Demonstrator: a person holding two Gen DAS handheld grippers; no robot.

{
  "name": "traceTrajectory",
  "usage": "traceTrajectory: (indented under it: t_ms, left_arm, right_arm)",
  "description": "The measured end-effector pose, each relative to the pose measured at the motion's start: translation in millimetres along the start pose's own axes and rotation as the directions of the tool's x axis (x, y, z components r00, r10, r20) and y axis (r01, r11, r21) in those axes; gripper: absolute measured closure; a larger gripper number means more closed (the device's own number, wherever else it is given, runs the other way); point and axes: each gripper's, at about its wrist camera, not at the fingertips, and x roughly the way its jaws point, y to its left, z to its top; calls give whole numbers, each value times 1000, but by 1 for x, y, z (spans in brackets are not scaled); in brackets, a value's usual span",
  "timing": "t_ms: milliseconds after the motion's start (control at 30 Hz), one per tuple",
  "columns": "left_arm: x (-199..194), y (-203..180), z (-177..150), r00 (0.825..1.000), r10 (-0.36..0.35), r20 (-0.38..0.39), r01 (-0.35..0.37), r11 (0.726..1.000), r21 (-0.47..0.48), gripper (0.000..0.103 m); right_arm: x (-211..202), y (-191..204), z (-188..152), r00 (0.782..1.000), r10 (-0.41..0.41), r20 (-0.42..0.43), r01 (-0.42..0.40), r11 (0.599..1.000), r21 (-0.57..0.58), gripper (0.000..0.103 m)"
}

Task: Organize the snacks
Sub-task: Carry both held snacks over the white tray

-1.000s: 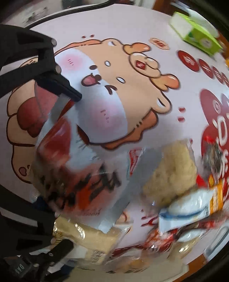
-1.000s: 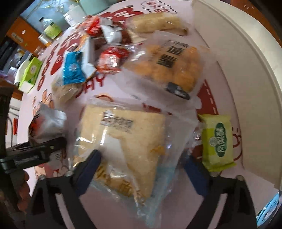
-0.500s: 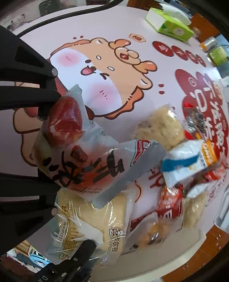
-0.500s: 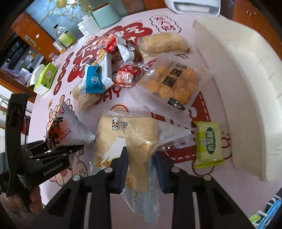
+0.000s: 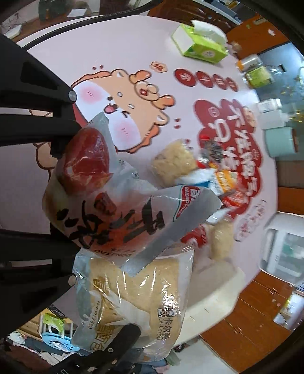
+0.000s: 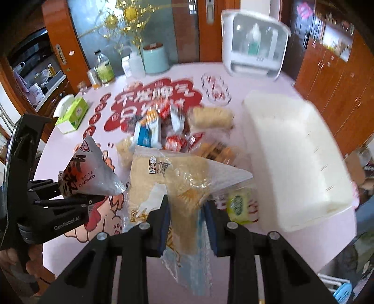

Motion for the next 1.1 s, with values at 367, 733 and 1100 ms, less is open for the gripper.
traceTrajectory:
  t_ms: [367, 733, 1100]
  left_arm:
    - [-47, -58, 12, 984, -3, 180, -3, 1000, 29, 70]
    - [-23, -196, 57, 989, -18, 150, 19, 1000, -8, 70]
    - [26, -296, 98, 992, 28, 124, -29, 1000, 1, 69]
  right_arm:
    - [-59, -47, 15, 982, -37, 185, 37, 999, 1, 75]
    - [-62, -204, 30, 958, -164, 234, 152, 986, 69, 74]
    - [-23, -290, 36, 963, -218, 157, 209, 975, 74, 73]
